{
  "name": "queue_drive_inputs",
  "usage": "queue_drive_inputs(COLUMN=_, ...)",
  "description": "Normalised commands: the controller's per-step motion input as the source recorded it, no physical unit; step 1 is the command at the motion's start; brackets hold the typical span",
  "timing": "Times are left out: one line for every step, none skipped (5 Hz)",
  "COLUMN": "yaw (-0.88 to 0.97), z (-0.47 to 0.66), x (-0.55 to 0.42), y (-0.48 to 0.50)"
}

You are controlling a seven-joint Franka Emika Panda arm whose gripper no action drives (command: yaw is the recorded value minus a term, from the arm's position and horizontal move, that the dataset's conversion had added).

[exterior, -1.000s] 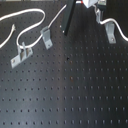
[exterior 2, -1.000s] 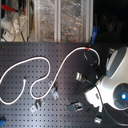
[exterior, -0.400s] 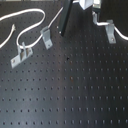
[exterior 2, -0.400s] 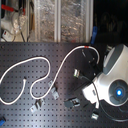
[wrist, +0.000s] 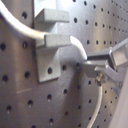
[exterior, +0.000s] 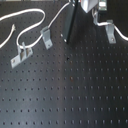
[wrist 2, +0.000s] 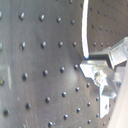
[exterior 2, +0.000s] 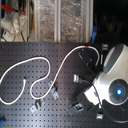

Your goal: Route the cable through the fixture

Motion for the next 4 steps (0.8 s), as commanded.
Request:
queue_drive_inputs(yaw=-0.93, z=0.07, x=0.001, y=0.000)
queue_drive_inputs(yaw=-0.92, z=0.06, x=0.002, y=0.001)
queue_drive_inputs(yaw=-0.92, z=0.06, x=0.002, y=0.001)
queue_drive_inputs(yaw=-0.91, z=0.04, x=0.003, y=0.004)
